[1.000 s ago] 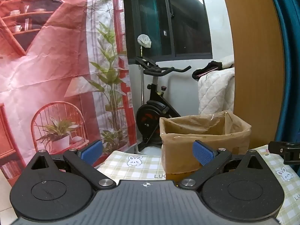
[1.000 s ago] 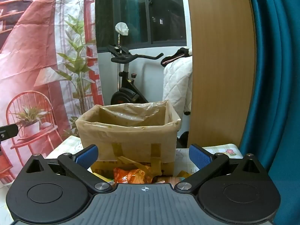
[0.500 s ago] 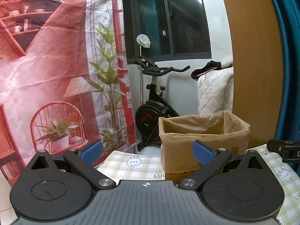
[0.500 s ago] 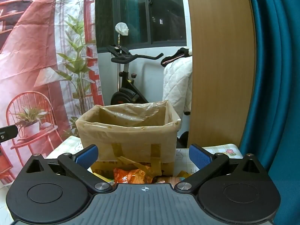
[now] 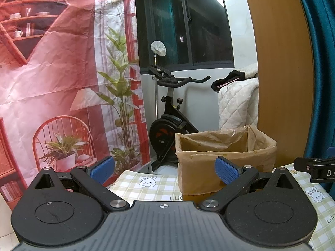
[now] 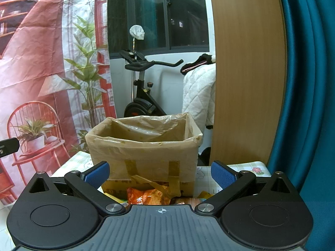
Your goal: Organize snacks
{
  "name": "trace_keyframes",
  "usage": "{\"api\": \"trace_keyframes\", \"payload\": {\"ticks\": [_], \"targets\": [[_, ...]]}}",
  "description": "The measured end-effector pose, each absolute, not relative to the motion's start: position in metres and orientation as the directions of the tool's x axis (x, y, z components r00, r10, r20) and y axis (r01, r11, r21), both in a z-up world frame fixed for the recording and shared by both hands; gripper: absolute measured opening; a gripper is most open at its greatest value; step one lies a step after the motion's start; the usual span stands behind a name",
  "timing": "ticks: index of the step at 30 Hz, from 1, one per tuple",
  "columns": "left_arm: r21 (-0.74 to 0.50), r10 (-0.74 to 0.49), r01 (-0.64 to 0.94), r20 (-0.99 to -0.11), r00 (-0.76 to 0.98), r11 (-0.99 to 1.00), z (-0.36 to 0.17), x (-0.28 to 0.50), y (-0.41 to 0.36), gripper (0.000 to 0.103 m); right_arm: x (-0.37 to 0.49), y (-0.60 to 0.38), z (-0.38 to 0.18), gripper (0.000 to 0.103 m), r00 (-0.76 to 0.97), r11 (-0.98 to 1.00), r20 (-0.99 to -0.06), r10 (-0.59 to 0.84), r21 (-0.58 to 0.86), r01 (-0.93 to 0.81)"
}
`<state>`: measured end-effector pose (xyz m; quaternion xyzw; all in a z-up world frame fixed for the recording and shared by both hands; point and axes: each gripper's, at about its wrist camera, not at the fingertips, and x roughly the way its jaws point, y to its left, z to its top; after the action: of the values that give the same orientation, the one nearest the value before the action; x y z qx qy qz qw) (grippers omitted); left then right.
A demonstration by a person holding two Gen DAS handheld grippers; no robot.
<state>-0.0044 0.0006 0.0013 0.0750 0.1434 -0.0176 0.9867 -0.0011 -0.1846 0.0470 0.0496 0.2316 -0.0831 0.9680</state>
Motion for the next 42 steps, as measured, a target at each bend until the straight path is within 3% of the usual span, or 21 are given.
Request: {"api": "trace_keyframes", "payload": {"ticks": [42], "targets": [[0.142, -0.014, 0.057, -0.284, 0.959, 0.988, 0.0009, -0.0046, -0.0007, 0.103, -0.0064, -0.1871, 0.0475, 0.103, 0.878, 0.981, -0.458, -0.139, 0.054, 0.184]]}}
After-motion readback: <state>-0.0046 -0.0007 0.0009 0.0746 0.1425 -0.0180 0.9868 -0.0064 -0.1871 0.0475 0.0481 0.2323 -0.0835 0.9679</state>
